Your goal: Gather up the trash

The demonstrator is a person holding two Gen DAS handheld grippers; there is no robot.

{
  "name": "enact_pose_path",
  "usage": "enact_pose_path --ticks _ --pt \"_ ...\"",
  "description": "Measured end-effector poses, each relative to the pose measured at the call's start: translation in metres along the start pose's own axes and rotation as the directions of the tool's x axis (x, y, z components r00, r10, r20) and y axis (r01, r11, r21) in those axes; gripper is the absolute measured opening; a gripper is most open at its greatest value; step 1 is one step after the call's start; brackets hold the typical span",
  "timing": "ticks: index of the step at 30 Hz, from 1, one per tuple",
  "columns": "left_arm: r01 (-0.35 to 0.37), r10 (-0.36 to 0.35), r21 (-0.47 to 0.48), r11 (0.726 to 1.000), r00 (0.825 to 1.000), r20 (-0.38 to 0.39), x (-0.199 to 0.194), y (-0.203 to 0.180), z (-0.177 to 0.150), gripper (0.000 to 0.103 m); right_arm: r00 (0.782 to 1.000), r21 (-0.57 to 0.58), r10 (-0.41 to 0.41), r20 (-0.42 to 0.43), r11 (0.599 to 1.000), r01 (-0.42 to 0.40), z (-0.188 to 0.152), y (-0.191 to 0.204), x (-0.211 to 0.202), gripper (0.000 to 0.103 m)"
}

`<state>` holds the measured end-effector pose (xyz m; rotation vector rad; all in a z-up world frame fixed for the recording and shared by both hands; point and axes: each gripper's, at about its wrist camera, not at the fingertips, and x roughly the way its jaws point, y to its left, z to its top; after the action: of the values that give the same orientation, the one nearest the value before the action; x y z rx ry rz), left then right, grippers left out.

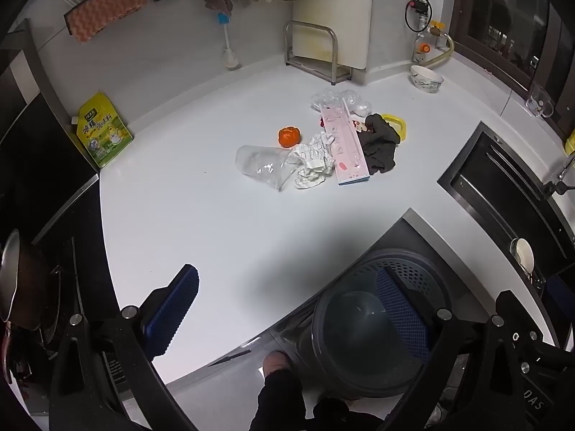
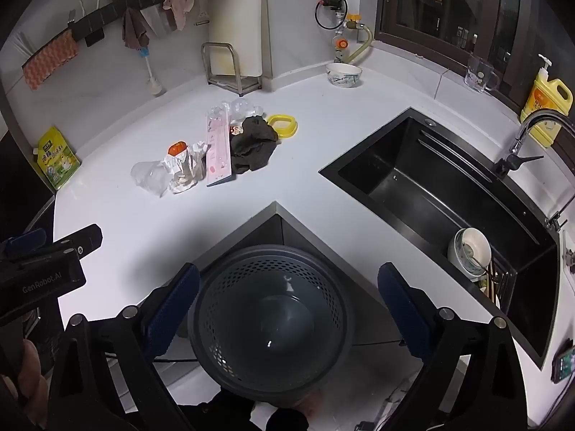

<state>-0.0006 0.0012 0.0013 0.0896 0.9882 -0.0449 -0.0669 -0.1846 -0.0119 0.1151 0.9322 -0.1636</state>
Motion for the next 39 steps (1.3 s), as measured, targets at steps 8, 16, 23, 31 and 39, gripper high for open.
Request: enact_pose_path --ticks 8,16,23,31,39 --pt "-0.001 0.001 0.005 1.0 1.0 -0.004 0.0 0.0 0.001 0.097 1.0 0.0 0.0 0.002 1.0 0.0 0.001 0.001 -0.003 0.095" --pt "-0.014 0.014 0.008 1.0 1.0 0.001 -0.006 0.012 0.003 0.097 1.0 -0.002 -0.001 0.009 1.0 0.001 0.004 0.003 -0.004 0.095" --pt "-0.015 0.015 0.005 1.0 1.0 0.002 -0.006 0.013 0.003 0.097 1.0 -0.012 -0.006 0.018 1.0 0.006 0.002 0.006 -0.007 0.095" --pt "-0.015 0.015 0.005 1.0 1.0 0.01 -0.007 0.013 0.004 0.097 1.0 -0.013 -0.009 0.022 1.0 0.009 0.003 0.006 -0.008 0.095" --pt "-0.015 0.015 0.005 1.0 1.0 0.01 -0.007 0.013 0.004 0.097 1.0 -0.013 -0.009 0.025 1.0 0.009 0.004 0.007 -0.008 0.095"
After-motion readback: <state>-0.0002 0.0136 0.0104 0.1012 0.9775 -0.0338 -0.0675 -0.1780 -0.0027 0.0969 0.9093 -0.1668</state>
